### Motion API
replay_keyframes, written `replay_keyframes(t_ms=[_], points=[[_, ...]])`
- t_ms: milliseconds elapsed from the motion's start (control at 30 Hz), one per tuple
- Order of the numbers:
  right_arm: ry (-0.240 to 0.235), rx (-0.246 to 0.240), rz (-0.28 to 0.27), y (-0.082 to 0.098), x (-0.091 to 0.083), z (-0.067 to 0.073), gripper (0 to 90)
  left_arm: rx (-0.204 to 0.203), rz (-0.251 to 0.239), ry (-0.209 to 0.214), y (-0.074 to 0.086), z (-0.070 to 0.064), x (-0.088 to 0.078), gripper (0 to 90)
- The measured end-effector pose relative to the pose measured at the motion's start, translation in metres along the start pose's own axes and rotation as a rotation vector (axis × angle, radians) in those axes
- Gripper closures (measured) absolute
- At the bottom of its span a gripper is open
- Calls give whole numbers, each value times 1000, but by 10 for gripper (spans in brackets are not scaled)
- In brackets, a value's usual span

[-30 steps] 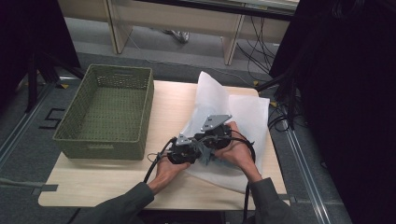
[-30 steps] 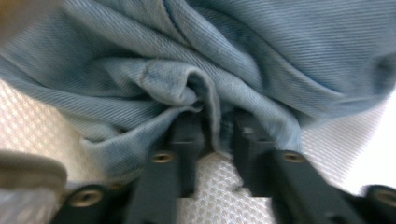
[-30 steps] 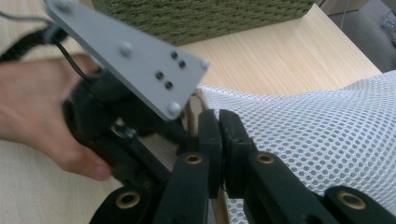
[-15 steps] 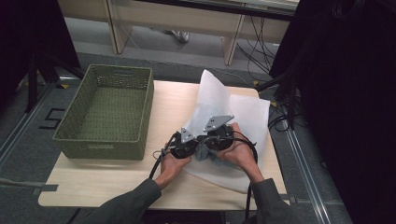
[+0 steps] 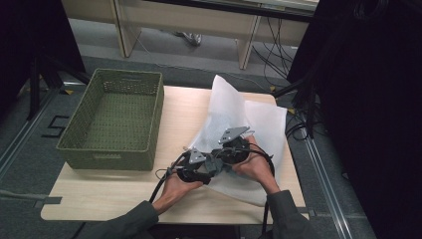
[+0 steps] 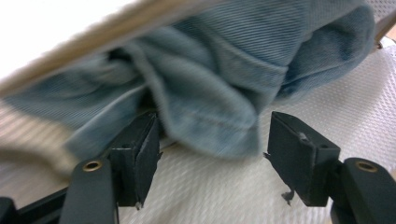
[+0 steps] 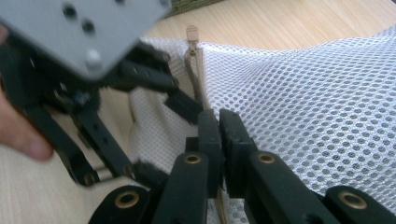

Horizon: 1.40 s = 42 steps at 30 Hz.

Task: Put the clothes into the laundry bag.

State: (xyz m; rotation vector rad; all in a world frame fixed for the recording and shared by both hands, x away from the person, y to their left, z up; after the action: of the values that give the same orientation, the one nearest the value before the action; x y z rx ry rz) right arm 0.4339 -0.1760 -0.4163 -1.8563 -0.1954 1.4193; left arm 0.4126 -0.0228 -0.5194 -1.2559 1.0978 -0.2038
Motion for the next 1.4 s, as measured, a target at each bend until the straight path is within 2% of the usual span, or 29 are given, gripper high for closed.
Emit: replay_keyframes(t_ms=[33,67,133,167,200,233,300,400,467,500,567,600,633,667,700,733,767,800,833,867,967,1067,1133,1167,1233,1300,1333,1367,1400], points=[[7,0,-9,0,1,0,876,38,21,-11,-2,-2,2,337],[12,-4,-14,0,2,0,859,78,20,-65,-4,-7,7,362],[-3,1,-19,4,1,-1,806,74,28,-75,-7,-7,11,455],[17,-5,-22,5,0,-3,776,64,17,-73,-8,-7,13,481],[47,-10,-34,6,-2,-4,749,81,20,-80,-9,-7,13,504],[55,-35,-46,7,-6,-4,718,89,22,-72,-9,-5,15,523],[83,-42,-52,12,-18,-4,660,88,31,-69,-9,-5,15,585],[156,-83,-22,18,-33,-1,622,93,31,-66,-10,-6,16,674],[152,-107,5,22,-37,1,603,62,2,-65,-12,-6,18,715],[156,-110,23,23,-38,3,599,78,24,-67,-12,-4,17,738],[167,-144,58,25,-33,3,602,69,22,-69,-14,-3,19,761],[179,-155,78,27,-30,3,629,47,-9,-78,-14,-5,21,768],[192,-172,92,28,-27,2,696,65,17,-78,-15,-2,21,775],[191,-184,110,30,-24,1,767,2,-33,-87,-16,-6,24,781],[190,-180,114,31,-23,0,822,-1,-35,-91,-17,-6,25,786],[199,-144,116,31,-24,0,858,0,-32,-83,-19,-5,26,791],[204,-139,119,30,-26,-1,870,44,16,-86,-21,-1,24,797],[188,-125,116,28,-28,0,876,4,-35,-107,-25,-2,27,801],[143,-117,96,26,-32,2,879,0,-30,-110,-29,0,28,803],[116,-121,69,23,-33,4,880,-13,-49,-121,-32,1,29,804],[98,-122,72,17,-35,11,880,-53,-99,-142,-42,4,31,806],[96,-117,77,19,-31,8,880,-60,-121,-165,-44,10,35,805],[84,-104,75,20,-29,8,880,-27,-69,-139,-37,10,39,794],[73,-94,85,22,-27,7,879,-42,-84,-137,-34,9,39,778],[71,-73,90,28,-21,5,878,-28,-49,-107,-30,11,34,724],[73,-67,96,31,-18,2,876,-17,-51,-94,-27,10,26,635],[74,-47,99,32,-17,2,875,2,-38,-80,-26,10,21,575],[71,-38,94,32,-17,1,873,15,-31,-46,-24,9,15,523],[72,-40,86,32,-17,0,871,21,-49,-20,-20,5,11,474]])
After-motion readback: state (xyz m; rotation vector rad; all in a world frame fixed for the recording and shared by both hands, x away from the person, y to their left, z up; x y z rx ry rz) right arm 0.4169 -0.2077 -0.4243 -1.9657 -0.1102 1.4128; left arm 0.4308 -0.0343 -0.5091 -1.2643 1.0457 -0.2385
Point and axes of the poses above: each handheld gripper's, and its own axes: x roughly forward along the jaws, y roughly out of its underside, z roughly to its left, the point moved 1 cm from there along x, roughly forward along the jaws, and after that the axes turned 1 degree about x, right-handed, at the moved point
